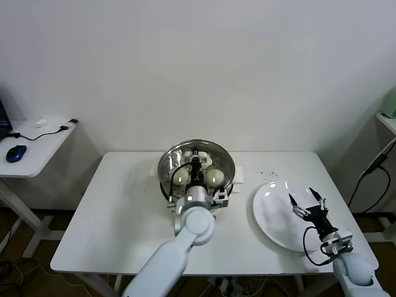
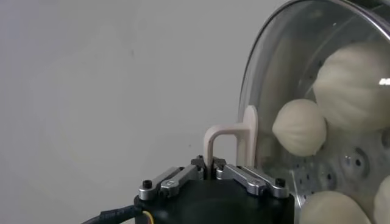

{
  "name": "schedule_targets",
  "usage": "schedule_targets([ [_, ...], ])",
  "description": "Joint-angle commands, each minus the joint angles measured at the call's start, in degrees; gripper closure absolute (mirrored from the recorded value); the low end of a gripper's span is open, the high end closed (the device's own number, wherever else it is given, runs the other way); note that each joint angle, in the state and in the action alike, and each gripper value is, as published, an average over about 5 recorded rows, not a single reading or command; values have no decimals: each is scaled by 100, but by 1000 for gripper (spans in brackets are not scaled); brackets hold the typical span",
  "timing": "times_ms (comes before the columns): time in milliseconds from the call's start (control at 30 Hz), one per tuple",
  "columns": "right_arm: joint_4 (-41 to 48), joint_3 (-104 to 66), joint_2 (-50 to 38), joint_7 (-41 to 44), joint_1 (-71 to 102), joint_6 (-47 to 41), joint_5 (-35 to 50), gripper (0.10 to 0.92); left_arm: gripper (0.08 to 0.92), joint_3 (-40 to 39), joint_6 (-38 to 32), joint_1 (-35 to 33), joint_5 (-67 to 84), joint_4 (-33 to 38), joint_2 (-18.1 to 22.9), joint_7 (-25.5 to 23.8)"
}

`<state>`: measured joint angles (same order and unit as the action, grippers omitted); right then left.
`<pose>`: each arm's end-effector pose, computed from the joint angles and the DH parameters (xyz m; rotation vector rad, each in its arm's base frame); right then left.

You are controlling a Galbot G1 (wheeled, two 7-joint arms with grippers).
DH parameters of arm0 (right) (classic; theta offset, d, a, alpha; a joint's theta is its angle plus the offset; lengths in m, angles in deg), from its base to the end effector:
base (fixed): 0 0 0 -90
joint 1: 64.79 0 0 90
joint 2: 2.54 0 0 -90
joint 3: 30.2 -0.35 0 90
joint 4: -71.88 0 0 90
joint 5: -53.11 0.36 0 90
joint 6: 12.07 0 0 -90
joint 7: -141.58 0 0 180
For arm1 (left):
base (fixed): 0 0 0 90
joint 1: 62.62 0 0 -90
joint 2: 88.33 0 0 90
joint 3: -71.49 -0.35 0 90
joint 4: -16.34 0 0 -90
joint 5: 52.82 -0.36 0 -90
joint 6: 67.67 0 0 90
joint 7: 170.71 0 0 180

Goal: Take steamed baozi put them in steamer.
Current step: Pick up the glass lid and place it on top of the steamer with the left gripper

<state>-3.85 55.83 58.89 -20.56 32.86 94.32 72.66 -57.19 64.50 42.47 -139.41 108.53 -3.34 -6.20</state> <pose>0.2952 -0.2310 -0.4168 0.2768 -3.0436 0.2590 0.3635 -0.1946 -0.2693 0.0531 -2.1820 -2.1839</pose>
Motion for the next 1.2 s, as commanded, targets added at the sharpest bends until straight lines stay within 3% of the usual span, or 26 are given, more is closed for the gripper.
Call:
schedule_targets([
  [33, 18, -8, -6, 13, -6, 10, -10, 203, 852, -4, -30, 91, 86, -292, 93, 49],
  [567, 34, -61, 11, 63, 3, 33, -44, 203, 852, -45, -17, 148, 318, -400, 59, 55],
  [833, 53, -74, 23, 75, -13, 28, -59, 203, 848, -70, 8, 42, 283, -84, -68, -153],
  [933, 54, -73, 30, 79, -18, 27, -63, 203, 799, -98, 34, -1, 277, 157, -182, -227],
  [1200, 59, -92, 30, 82, -21, -12, -68, 203, 570, -150, 104, -261, 296, 1120, -565, -406],
])
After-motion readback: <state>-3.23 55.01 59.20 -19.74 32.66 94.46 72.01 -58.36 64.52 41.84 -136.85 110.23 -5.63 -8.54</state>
